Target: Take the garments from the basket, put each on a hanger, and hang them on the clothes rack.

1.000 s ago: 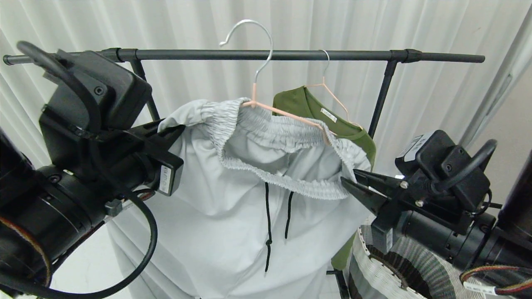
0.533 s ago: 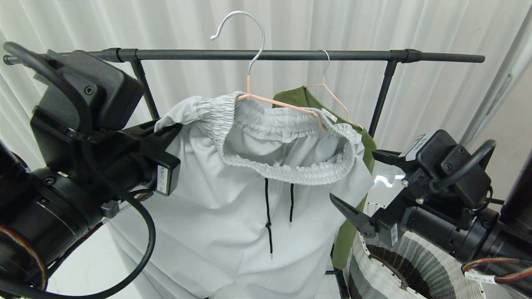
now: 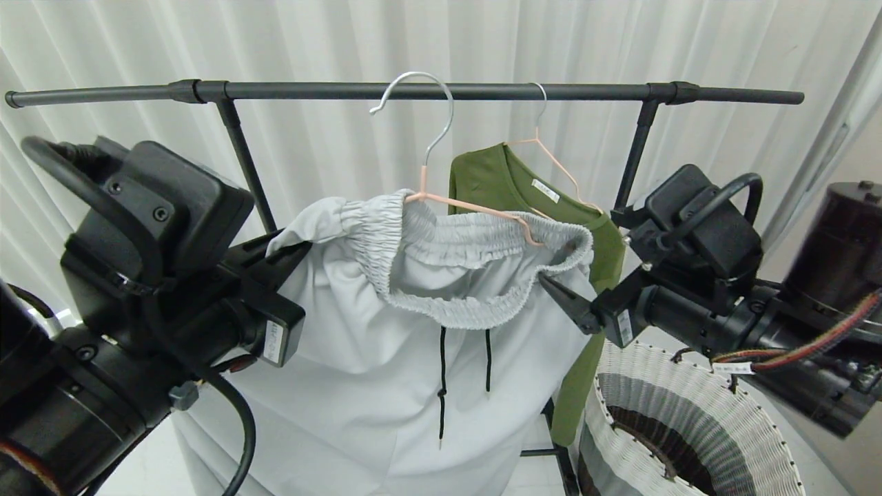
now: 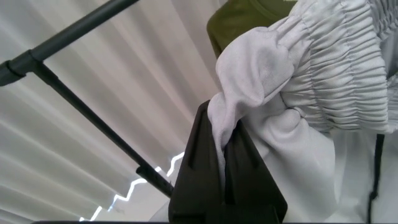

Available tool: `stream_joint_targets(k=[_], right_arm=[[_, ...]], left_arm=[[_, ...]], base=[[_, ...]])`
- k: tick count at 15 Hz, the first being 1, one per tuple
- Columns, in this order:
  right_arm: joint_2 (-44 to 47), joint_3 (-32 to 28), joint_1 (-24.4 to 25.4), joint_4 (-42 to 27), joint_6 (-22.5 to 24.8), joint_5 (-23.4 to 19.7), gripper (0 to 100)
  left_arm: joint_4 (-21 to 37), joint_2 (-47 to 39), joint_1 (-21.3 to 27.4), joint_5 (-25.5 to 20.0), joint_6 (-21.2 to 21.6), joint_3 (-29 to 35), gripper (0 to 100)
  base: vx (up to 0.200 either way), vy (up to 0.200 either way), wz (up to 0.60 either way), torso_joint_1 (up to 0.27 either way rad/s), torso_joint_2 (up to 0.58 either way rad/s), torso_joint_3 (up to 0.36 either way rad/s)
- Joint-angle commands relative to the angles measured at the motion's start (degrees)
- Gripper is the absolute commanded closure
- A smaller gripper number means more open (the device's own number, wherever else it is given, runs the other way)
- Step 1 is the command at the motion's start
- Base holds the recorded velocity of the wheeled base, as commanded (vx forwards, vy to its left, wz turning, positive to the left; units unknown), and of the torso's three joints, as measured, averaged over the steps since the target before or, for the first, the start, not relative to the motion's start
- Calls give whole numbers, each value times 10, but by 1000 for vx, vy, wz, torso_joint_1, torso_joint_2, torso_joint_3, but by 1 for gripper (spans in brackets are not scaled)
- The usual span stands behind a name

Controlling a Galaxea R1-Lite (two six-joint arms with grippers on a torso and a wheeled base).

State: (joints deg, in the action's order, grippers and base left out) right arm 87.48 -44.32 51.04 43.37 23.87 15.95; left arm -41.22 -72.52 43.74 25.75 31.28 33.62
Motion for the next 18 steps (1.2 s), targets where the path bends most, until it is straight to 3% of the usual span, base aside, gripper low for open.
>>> stream_joint_targets(k=[1,6,7,9,18], right_arm=[[38,-41,8,-7,0,0,0],[1,-60,10,-87,-5,-21,0],[-37,-61,9,-153,-29,-65,0],[-66,-67,4,-216,-38,-128,0],[15,-176,-2,-257,-36,-129,0]], left_arm=[[-16,0,5,1,3,-20,100],[-54,0,6,3,2,-62,100],[-70,-1,6,1,-1,-70,100],[-72,0,7,-1,-2,-70,100],[-91,-7,49,-1,5,-26,100]], base=[[0,0,0,0,0,0],[0,0,0,0,0,0],[0,0,0,0,0,0],[0,0,0,0,0,0],[0,0,0,0,0,0]])
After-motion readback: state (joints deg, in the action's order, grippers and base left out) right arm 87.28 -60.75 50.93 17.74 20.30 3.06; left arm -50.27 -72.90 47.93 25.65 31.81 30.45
